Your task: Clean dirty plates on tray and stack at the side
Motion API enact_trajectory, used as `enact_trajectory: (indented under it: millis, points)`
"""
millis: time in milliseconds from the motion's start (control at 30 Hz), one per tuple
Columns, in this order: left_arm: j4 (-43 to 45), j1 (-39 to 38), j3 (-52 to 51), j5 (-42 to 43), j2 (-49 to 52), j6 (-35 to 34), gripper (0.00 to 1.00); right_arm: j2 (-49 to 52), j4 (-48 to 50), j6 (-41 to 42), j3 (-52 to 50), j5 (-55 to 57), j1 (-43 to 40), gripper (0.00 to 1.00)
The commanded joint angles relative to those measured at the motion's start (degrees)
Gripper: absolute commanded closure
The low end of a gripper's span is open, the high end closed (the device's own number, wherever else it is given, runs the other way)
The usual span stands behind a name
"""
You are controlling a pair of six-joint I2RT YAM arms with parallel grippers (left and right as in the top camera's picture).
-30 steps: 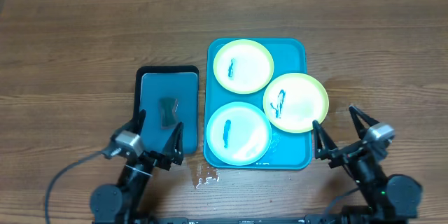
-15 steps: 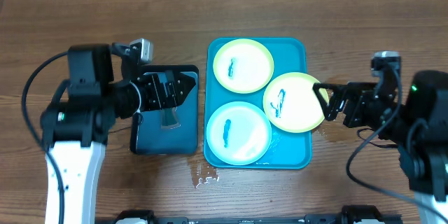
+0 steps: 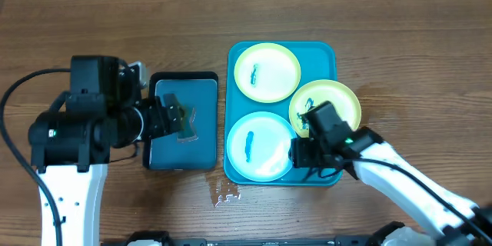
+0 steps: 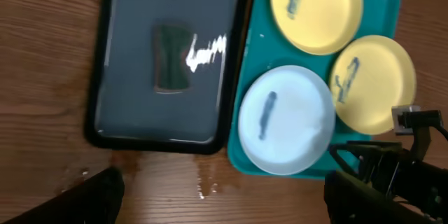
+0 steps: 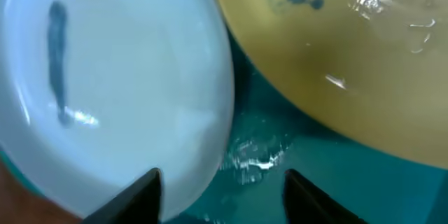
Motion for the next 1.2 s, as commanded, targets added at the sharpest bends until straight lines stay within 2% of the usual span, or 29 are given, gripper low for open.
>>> enact_trajectory:
  millis: [0,67,133,200,367,467,633,667,733,767,833,867,900,933,1000,1033,1167]
  points:
    - [-0.24,0.24,0.66,-5.07,0.20,-0.83,0.08,7.82,5.11,4.11,0.11,2.32,0.28,0.60]
    - [-0.09,0.24,0.59,-5.11,0.44,-0.83,0.08,10.99,7.52,4.09,0.11,1.16,0.31,0.72]
    - [0.26,0.24,0.31,-5.07,0.83,-0.83,0.08,11.39,8.85,4.13,0.11,1.73,0.28,0.79]
    - [1.01,0.15,-1.20,-5.07,1.73,-0.85,0.09,11.28,9.44,6.75,0.66,6.21,-0.50,0.91]
    - [6.73,-3.28,-7.72,-5.77,5.14,-3.17,0.14,11.28,9.27,8.46,1.07,11.41,-2.08,0.96]
    - [11.78,-6.51,-13.49,-12.83,10.25,-8.59,0.16,11.28,10.19,8.90,1.20,14.12,-2.08,0.96]
    - [17.77,-7.30,-16.24,-13.75,19.54,-9.03,0.18,11.28,11.13,9.66,1.20,14.99,-2.08,0.96]
    - [18.40,-7.30,-16.24,-14.43,21.53,-9.27,0.20,11.28,11.10,9.68,1.18,14.97,-2.08,0.96]
    - [20.37,-7.19,-16.24,-16.59,26.91,-11.17,0.39,11.28,10.97,9.66,1.18,14.97,-2.08,0.96]
    - [21.84,-7.17,-16.24,-16.20,29.57,-11.17,0.43,11.28,10.95,9.66,1.18,14.97,-2.08,0.96]
    - [24.30,-7.17,-16.24,-13.94,33.51,-10.82,0.44,11.28,10.80,9.66,1.18,14.97,-2.08,0.96]
    - [25.70,-7.17,-16.24,-12.87,35.45,-10.23,0.49,11.28,10.78,9.66,1.18,14.97,-2.08,0.96]
    - [26.60,-7.19,-16.24,-12.66,36.96,-10.23,0.58,11.28,10.78,9.66,1.18,14.97,-2.08,0.96]
    - [27.54,-7.19,-16.24,-12.68,38.56,-10.25,0.70,11.28,10.78,9.66,1.18,14.97,-2.08,0.96]
    - [28.94,-7.19,-16.24,-12.50,41.07,-10.23,0.80,11.28,10.78,9.66,1.18,14.97,-2.08,0.96]
    - [29.00,-7.19,-16.24,-12.50,41.70,-10.21,0.93,11.28,10.75,9.66,1.18,14.97,-2.08,0.96]
    - [25.79,-7.10,-14.53,-11.41,41.48,-10.23,0.96,11.28,10.23,9.42,1.18,14.97,-2.08,0.96]
